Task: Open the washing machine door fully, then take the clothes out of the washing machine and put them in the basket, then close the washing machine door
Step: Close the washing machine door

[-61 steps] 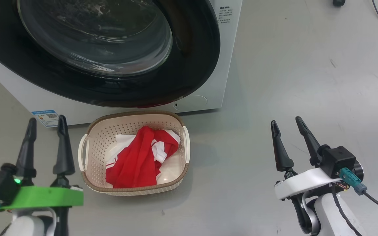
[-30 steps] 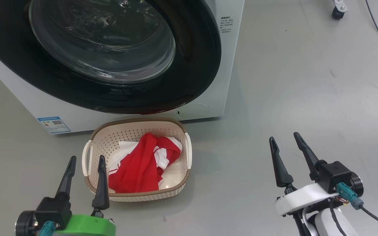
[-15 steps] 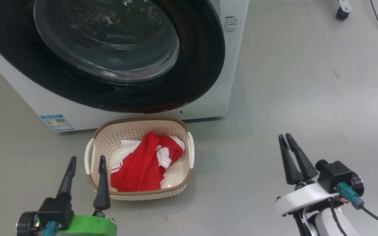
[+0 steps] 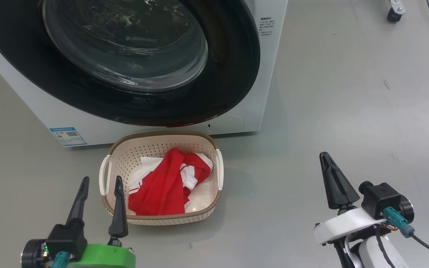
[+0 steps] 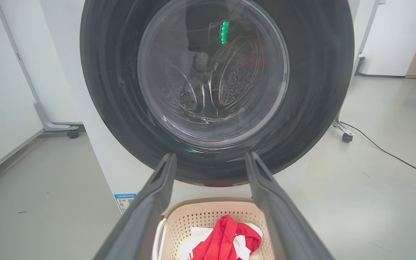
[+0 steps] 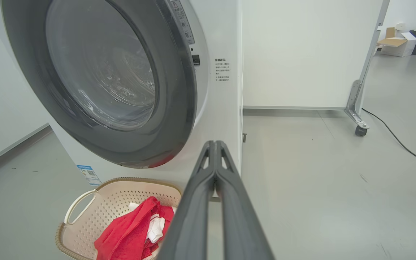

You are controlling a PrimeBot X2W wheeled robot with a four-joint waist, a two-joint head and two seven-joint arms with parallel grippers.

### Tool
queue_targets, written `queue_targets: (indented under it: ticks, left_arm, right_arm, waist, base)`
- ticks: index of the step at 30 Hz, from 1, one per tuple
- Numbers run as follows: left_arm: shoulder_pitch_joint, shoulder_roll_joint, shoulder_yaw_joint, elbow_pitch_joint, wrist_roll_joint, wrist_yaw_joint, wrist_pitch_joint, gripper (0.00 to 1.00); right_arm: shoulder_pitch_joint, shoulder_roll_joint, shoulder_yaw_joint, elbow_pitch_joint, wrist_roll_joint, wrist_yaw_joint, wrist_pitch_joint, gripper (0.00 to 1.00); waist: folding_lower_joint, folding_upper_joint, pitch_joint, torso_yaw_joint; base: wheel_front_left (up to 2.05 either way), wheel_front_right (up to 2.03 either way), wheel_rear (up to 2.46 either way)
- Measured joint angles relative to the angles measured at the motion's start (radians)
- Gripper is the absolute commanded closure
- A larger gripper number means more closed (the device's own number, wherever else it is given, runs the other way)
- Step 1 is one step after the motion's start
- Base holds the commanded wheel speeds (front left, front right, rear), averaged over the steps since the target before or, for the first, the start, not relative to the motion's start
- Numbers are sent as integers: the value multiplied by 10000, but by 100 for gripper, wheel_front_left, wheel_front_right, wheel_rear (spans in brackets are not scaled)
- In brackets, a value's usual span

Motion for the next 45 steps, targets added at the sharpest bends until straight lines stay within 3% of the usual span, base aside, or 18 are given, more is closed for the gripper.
queue_targets:
  ticks: [13,23,45]
  left_arm:
    - [-153,-92,-464,-213,320,4,0,0]
    - [-528,-130,-740,-401,318,6,0,0]
    - [-1551,-180,-1279,-966,215,6,0,0]
  right_arm:
    - [-802,-453,-127,15,-111,207,0,100]
    - [-2460,-840,84,303,-157,545,105,100]
    - [-6166,-1425,447,1143,21,723,681,100]
  waist:
    - [0,0,323,565]
    - [0,0,881,1159]
    - [0,0,2374,2226]
  base:
    - [0,0,0]
    - [0,0,0]
    - [0,0,0]
